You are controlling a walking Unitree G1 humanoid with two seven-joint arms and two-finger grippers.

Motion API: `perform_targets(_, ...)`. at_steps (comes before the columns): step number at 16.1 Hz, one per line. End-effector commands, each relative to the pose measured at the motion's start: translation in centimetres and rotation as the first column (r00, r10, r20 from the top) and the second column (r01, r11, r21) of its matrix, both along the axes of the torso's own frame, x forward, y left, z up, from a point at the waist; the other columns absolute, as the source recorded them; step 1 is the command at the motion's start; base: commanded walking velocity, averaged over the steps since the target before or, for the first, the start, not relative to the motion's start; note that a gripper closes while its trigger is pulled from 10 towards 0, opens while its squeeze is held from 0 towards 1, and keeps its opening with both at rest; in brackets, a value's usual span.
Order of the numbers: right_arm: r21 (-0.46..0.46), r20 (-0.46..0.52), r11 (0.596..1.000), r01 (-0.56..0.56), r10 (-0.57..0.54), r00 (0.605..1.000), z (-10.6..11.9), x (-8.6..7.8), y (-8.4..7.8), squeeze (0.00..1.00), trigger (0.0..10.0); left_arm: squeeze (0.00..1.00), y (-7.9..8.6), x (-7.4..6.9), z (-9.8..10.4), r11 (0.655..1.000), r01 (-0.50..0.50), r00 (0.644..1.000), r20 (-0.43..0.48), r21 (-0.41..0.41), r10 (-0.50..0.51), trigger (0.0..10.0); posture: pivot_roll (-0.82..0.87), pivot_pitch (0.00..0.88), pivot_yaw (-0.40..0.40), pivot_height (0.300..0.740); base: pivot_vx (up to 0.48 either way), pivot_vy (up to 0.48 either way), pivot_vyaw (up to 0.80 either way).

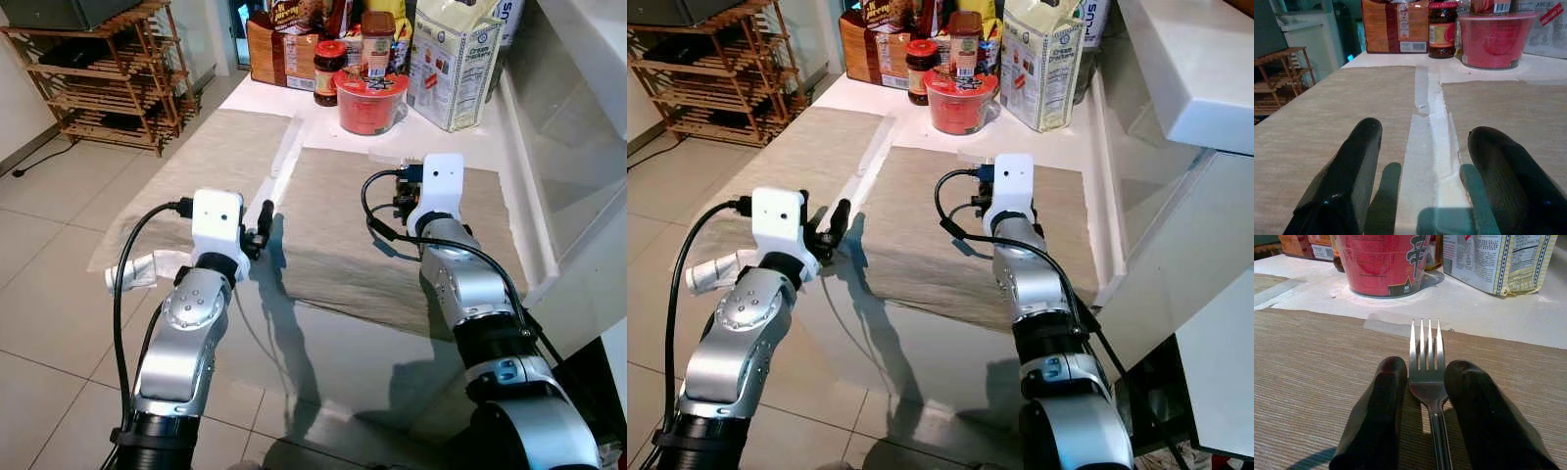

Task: Setting the table

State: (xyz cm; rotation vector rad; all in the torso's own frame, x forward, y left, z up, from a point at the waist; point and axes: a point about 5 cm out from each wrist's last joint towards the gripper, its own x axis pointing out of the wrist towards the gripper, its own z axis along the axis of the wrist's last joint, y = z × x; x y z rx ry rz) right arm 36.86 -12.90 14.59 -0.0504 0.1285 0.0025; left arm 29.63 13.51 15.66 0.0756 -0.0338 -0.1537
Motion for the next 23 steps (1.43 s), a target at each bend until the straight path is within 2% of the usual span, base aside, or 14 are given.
perform_targets(1, -0.01, -0.183, 0.999, 0.045, -0.046, 0.982, -4.3, -1.4, -1.1, 0.0, 0.0, 0.0, 0.1, 0.1, 0.3, 1.0, 0.004, 1.0, 0.003, 0.006, -0.004, 10.0, 0.05, 0.068, 0.056, 0.74, 0.0, 0.0, 0.0)
perform_targets(4, -0.031, -0.123, 0.999, 0.039, -0.043, 0.991, -3.7, -1.4, -1.1, 0.0, 0.0, 0.0, 0.0, 0.1, 0.3, 1.0, 0.004, 1.0, 0.001, 0.005, -0.004, 10.0, 0.05, 0.067, 0.055, 0.74, 0.0, 0.0, 0.0)
perform_targets(6, -0.105, 0.063, 0.994, 0.01, -0.004, 0.998, -1.0, -1.3, -0.3, 0.0, 0.0, 0.0, 0.0, 0.1, 0.3, 1.0, 0.004, 1.0, 0.0, 0.005, -0.004, 10.0, 0.05, 0.069, 0.059, 0.74, 0.0, 0.0, 0.0)
perform_targets(8, -0.128, 0.145, 0.992, -0.003, 0.022, 0.989, 0.5, -1.4, 0.1, 0.0, 0.0, 0.0, 0.0, 0.2, 0.3, 1.0, 0.007, 1.0, 0.0, 0.005, -0.007, 10.0, 0.04, 0.071, 0.062, 0.74, 0.0, 0.0, 0.0)
perform_targets(11, -0.132, 0.204, 0.991, -0.001, 0.028, 0.979, 1.8, -1.5, 0.3, 0.0, 0.0, 0.0, -0.1, 0.3, 0.3, 1.0, 0.01, 1.0, 0.001, 0.005, -0.01, 10.0, 0.04, 0.071, 0.061, 0.74, 0.0, 0.0, 0.0)
perform_targets(13, -0.135, 0.21, 0.991, 0.009, 0.02, 0.978, 2.0, -1.4, 0.1, 0.0, 0.0, 0.0, -0.2, 0.3, 0.3, 1.0, 0.01, 1.0, 0.002, 0.005, -0.01, 10.0, 0.04, 0.07, 0.06, 0.74, 0.0, 0.0, 0.0)
perform_targets(15, -0.12, 0.259, 0.993, -0.018, 0.049, 0.965, 2.8, -1.5, 0.3, 0.0, 0.0, 0.0, -0.2, 0.3, 0.4, 1.0, 0.009, 1.0, 0.004, 0.003, -0.009, 10.0, 0.04, 0.067, 0.058, 0.74, 0.0, 0.0, 0.0)
perform_targets(18, -0.152, 0.288, 0.988, -0.018, 0.062, 0.956, 3.7, -1.4, 0.6, 0.0, 0.0, 0.0, -0.2, 0.3, 0.4, 1.0, 0.009, 1.0, 0.006, 0.003, -0.009, 10.0, 0.05, 0.065, 0.058, 0.74, 0.0, 0.0, 0.0)
perform_targets(19, -0.16, 0.282, 0.987, -0.011, 0.057, 0.958, 3.8, -1.3, 0.7, 0.0, 10.0, 0.0, -0.2, 0.3, 0.4, 1.0, 0.009, 1.0, 0.006, 0.003, -0.009, 10.0, 0.05, 0.062, 0.057, 0.74, 0.0, 0.0, 0.0)
perform_targets(20, -0.16, 0.279, 0.987, -0.011, 0.056, 0.959, 3.9, -1.3, 0.7, 0.0, 10.0, 0.0, -0.2, 0.3, 0.4, 1.0, 0.009, 1.0, 0.006, 0.003, -0.009, 10.0, 0.05, 0.062, 0.057, 0.74, 0.0, 0.0, 0.0)
perform_targets(21, -0.133, 0.294, 0.991, -0.02, 0.059, 0.954, 4.6, -1.4, 0.9, 1.0, 10.0, 0.0, -0.2, 0.3, 0.4, 1.0, 0.009, 1.0, 0.006, 0.003, -0.009, 10.0, 0.04, 0.059, 0.057, 0.74, 0.0, 0.0, 0.0)
perform_targets(23, -0.109, 0.308, 0.994, -0.016, 0.049, 0.95, 5.4, -1.4, 0.8, 1.0, 10.0, 0.0, -0.3, 0.3, 0.4, 1.0, 0.011, 1.0, 0.006, 0.002, -0.011, 10.0, 0.04, 0.056, 0.056, 0.74, 0.0, 0.0, 0.0)
